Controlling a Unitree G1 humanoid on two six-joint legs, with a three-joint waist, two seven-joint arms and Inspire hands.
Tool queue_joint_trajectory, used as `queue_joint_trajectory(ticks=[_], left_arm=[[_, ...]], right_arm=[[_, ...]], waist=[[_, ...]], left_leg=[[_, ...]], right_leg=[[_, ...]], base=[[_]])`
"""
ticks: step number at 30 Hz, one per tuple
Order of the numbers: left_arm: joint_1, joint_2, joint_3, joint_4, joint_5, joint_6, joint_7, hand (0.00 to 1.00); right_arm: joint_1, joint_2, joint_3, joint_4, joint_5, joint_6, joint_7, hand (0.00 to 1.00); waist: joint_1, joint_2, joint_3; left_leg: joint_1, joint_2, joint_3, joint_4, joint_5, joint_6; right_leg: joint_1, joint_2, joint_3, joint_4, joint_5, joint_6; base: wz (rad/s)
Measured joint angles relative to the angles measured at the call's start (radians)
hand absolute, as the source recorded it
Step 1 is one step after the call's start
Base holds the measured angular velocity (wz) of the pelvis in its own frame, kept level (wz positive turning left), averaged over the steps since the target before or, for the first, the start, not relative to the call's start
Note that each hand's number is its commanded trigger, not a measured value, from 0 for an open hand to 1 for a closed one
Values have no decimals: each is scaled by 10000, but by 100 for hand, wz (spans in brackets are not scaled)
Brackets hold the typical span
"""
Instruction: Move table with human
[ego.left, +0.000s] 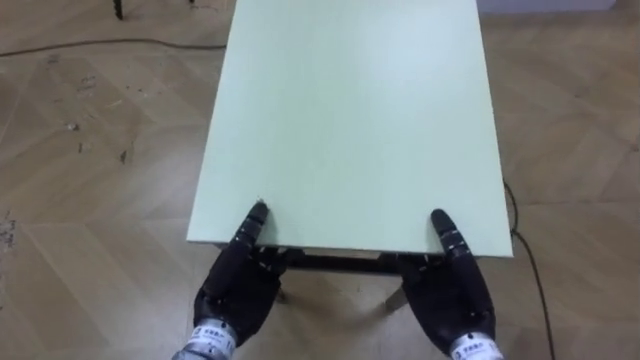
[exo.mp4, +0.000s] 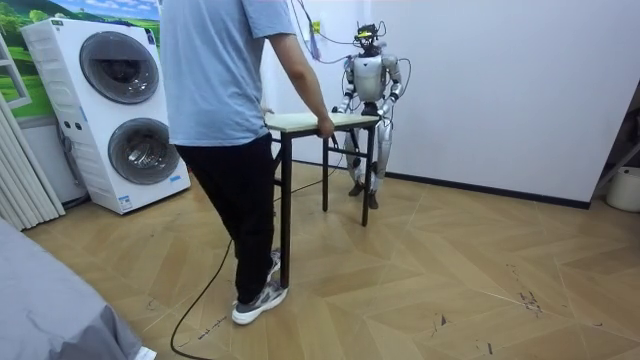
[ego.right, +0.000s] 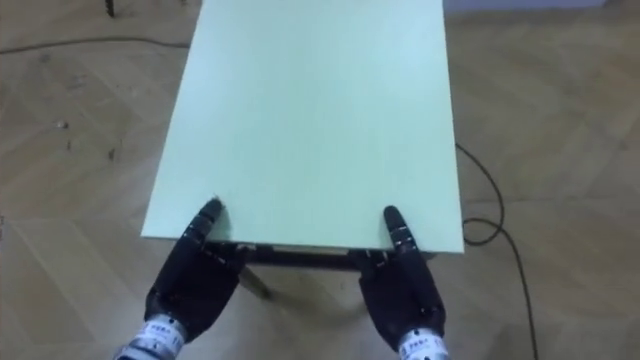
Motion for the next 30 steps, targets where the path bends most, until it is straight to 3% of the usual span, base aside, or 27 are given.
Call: queue_joint_trajectory(ticks=[1,2,3,4,5,6,7,8,9,10,11,12,13,14,15,16,17,18,19,20,21,22,24,25,26,27,30], left_arm=[[-35,95,-163,-321,59,-15,1,100],[-72,173,-218,-365,75,-43,30,100],[-154,244,-320,-352,115,-40,190,100],[-170,232,-329,-328,119,-32,278,100],[-156,185,-298,-292,118,-23,340,100],[-48,150,-204,-230,98,5,341,100],[-4,151,-200,-199,76,53,361,100],[-8,178,-215,-88,68,140,401,100],[-139,175,-244,35,119,155,435,100],[-184,166,-237,49,135,164,438,100],[-133,158,-161,48,138,166,405,100],[96,168,-65,50,120,172,247,100],[284,161,3,50,114,180,42,100],[339,154,20,49,115,193,-18,100],[374,145,61,50,135,247,-65,100],[381,139,87,50,149,263,-90,100],[389,135,139,48,157,298,-156,100],[384,100,162,44,212,330,-166,100],[386,46,157,43,235,337,-163,100],[385,34,156,34,235,337,-163,100],[363,13,176,34,229,340,-156,100],[367,78,203,34,225,358,-135,100],[366,231,176,-45,225,371,-136,100],[364,228,155,-89,225,371,-139,100],[360,189,146,-176,221,369,-168,100],[333,153,148,-195,144,372,-168,100],[179,65,114,-124,-75,379,-68,100]], right_arm=[[34,-110,-128,-60,174,-37,321,100],[73,-41,-160,-63,180,-54,316,100],[157,74,-316,-50,212,-69,267,100],[182,110,-301,-43,208,-98,229,100],[165,132,-197,-44,173,-119,76,100],[160,132,-130,-4,166,-174,-54,100],[172,133,-105,54,167,-176,-118,100],[225,171,-94,200,235,-153,-165,100],[248,182,-94,226,334,-154,-232,100],[238,191,-110,221,345,-152,-240,100],[227,235,-103,233,320,-100,-240,100],[229,282,-60,324,277,-2,-240,100],[253,297,-41,338,208,23,-240,100],[254,296,-43,338,159,27,-238,100],[255,297,-46,337,111,17,-231,100],[258,297,-47,337,72,15,-209,100],[254,320,-58,334,-11,-1,-140,100],[254,326,-61,333,-83,-62,-94,100],[247,329,-74,333,-112,-114,-91,100],[232,329,-84,333,-119,-134,-91,100],[196,339,-103,335,-184,-148,-92,100],[246,380,-68,334,-222,-144,-97,100],[380,354,-55,322,-262,-76,41,100],[378,320,-79,299,-281,-76,73,100],[294,217,-107,192,-245,-83,75,100],[141,86,-98,186,-204,-72,63,100],[-183,45,-154,253,-241,-67,-150,100]], waist=[[-9,90,-28],[-81,3,-43],[-22,-63,-33],[58,-60,-30],[204,-30,-13],[417,103,8],[433,170,2],[509,136,8],[667,62,50],[715,30,72],[836,-25,108],[946,-44,108],[1042,-77,122],[1044,-40,95],[981,-93,98],[889,-132,82],[837,-176,65],[757,-175,51],[607,-125,20],[543,-91,1],[411,-27,16],[203,-11,29],[-20,-65,-49],[-96,-22,-94],[-167,215,-87],[-217,437,-64],[-536,593,-34]], left_leg=[[-449,-196,122,-566,1244,1262],[-441,-147,445,-478,1172,1306],[-442,-90,747,-389,1192,1444],[-430,-64,752,-401,1229,1513],[-371,30,919,-434,1289,1600],[-342,259,985,-318,1385,1588],[-304,330,979,-274,1500,1483],[-189,371,977,-440,1890,759],[-183,391,962,-771,2517,-877],[-205,385,866,-1009,2953,-1668],[-263,583,449,-822,3204,-2103],[-244,1047,35,316,2519,-1599],[-182,1480,-512,1609,1715,-1392],[-157,1674,-864,2204,1386,-1389],[11,2051,-1442,3167,866,-1404],[156,2264,-1785,3488,689,-1445],[668,2721,-2257,3753,450,-1658],[1389,3100,-2660,3673,377,-1783],[2248,3314,-2963,3319,382,-1872],[2703,3400,-3056,3076,390,-1941],[3307,3336,-3234,2335,270,-2239],[3458,3018,-3183,1660,94,-2410],[3645,2693,-3210,552,141,-2347],[3707,2647,-3209,156,137,-2351],[3736,2613,-3192,-439,111,-2400],[3812,2559,-3141,-836,94,-2463],[3782,2215,-2707,-910,-221,-2328]], right_leg=[[-389,22,16,518,-469,45],[-494,-29,-207,1041,-697,52],[-474,86,-475,1546,-920,-123],[-383,191,-594,1520,-971,-221],[-194,277,-879,1259,-1202,-342],[-111,386,-935,1106,-1235,-274],[-99,471,-965,1115,-1163,-346],[-96,545,-1030,1106,-1001,-462],[-205,576,-1044,914,-660,-617],[-282,535,-1072,723,-404,-706],[-382,497,-1216,401,19,-982],[-348,503,-1574,193,337,-1067],[-422,530,-1774,137,599,-1103],[-457,537,-1878,142,726,-1088],[-652,552,-2017,176,887,-1178],[-766,550,-2109,194,953,-1203],[-997,548,-2194,253,1083,-1231],[-1224,528,-2197,337,1190,-1225],[-1394,483,-2243,410,1294,-1162],[-1504,445,-2261,497,1325,-1121],[-1679,289,-2381,817,1342,-1026],[-1788,245,-2367,828,1425,-977],[-1792,451,-2072,524,1604,-1242],[-1790,509,-2038,251,1696,-1268],[-1818,477,-2206,-164,2063,-1083],[-1885,352,-2336,-327,2277,-1096],[-2129,-56,-2508,-80,2475,-1035]], base=[[43],[37],[26],[0],[-41],[-38],[-11],[16],[17],[-10],[-36],[-55],[-42],[-16],[11],[27],[21],[16],[5],[8],[21],[32],[44],[31],[14],[13],[19]])
